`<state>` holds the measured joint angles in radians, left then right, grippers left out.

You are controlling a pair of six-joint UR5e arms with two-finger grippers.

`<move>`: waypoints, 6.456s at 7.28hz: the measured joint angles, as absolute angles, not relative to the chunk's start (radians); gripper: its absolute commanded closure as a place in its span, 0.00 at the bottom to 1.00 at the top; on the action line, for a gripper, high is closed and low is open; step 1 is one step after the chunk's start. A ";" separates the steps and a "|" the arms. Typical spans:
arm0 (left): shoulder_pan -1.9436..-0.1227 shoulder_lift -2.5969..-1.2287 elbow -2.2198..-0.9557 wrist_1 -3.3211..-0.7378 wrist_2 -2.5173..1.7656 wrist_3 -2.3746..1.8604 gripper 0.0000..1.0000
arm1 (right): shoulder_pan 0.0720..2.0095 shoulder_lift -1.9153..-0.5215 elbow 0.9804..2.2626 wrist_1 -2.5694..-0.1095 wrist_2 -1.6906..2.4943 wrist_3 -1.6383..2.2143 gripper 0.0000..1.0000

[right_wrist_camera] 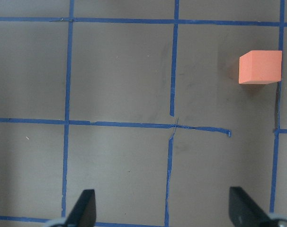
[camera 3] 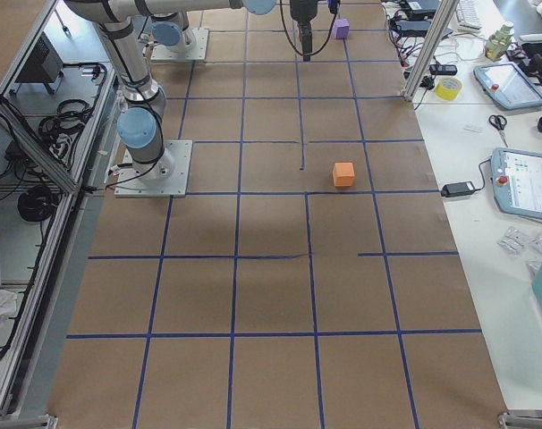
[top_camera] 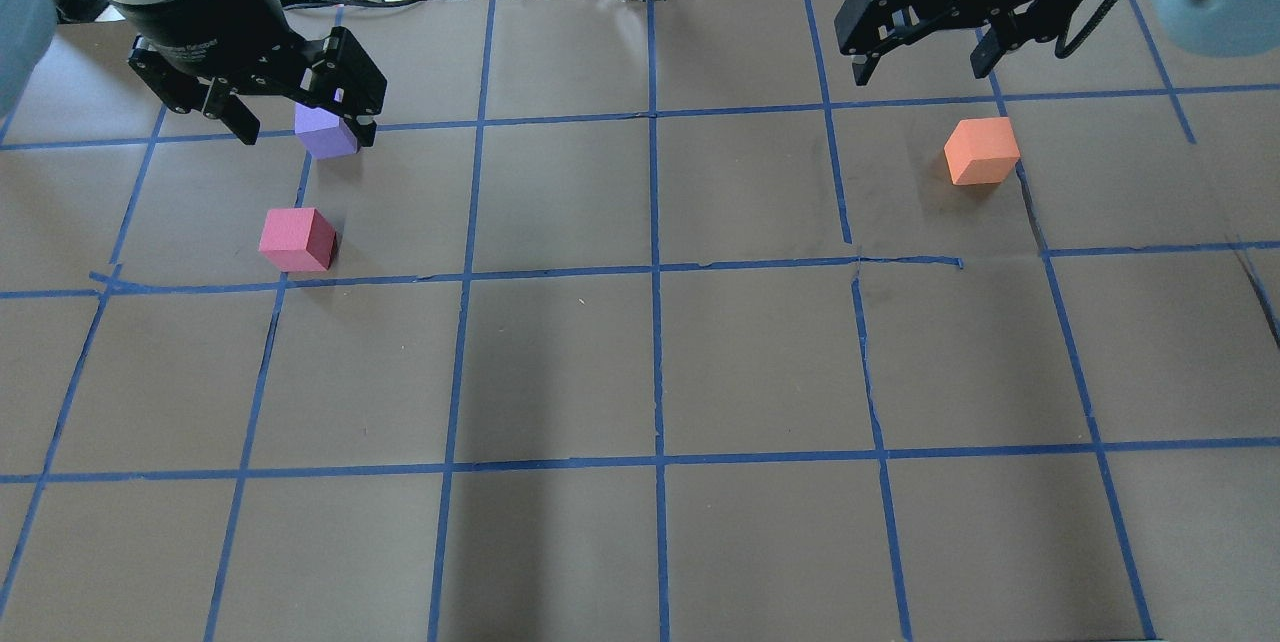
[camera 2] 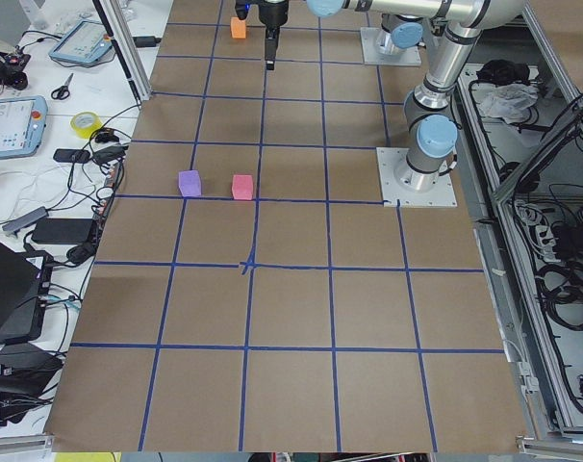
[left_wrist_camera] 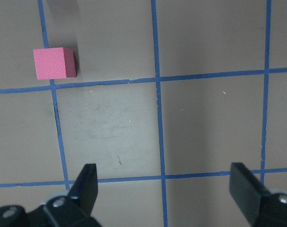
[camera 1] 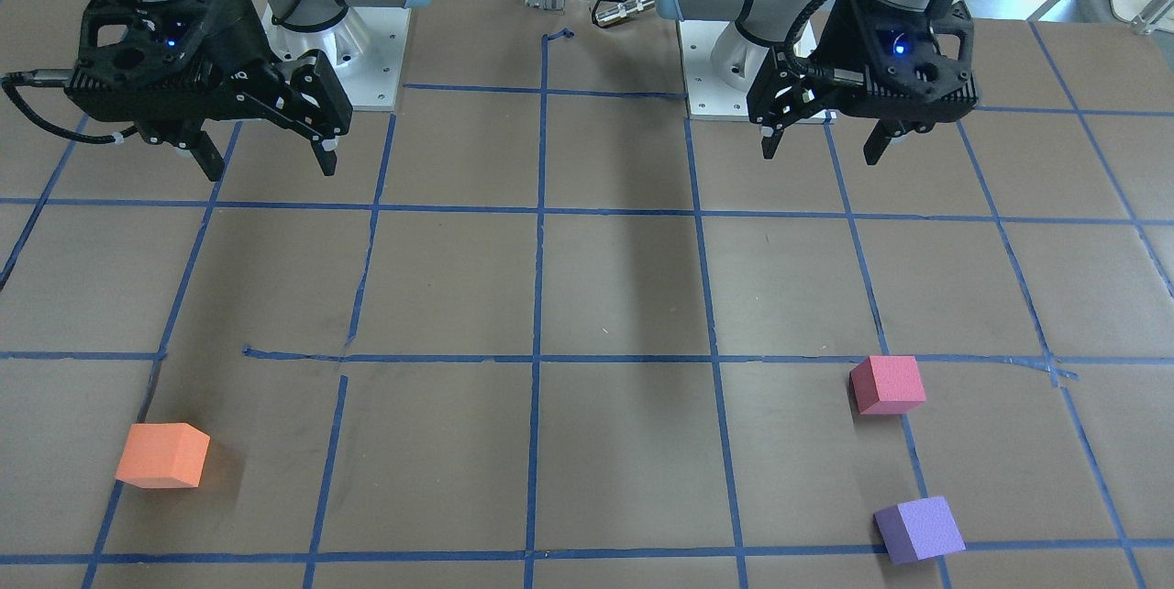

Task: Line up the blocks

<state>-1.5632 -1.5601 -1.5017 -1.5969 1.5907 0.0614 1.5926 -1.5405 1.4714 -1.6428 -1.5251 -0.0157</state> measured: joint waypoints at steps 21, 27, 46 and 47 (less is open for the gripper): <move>-1.565 -1.552 -1.516 -1.594 1.589 0.061 0.00 | 1.310 -0.896 1.401 -2.065 -1.572 -0.355 0.16; -1.563 -1.552 -1.517 -1.594 1.590 0.061 0.00 | 1.309 -0.903 1.410 -2.040 -1.584 -0.368 0.40; -1.563 -1.550 -1.517 -1.592 1.590 0.061 0.00 | 1.863 -0.782 1.166 -2.022 -1.482 0.255 0.38; -1.562 -1.549 -1.517 -1.593 1.591 0.061 0.00 | 1.871 -0.768 1.143 -2.022 -1.482 0.264 0.37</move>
<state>-1.5621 -1.5495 -1.5171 -1.5926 1.5906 0.0613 1.8706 -0.7676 1.1429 -2.0221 -1.4819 0.2645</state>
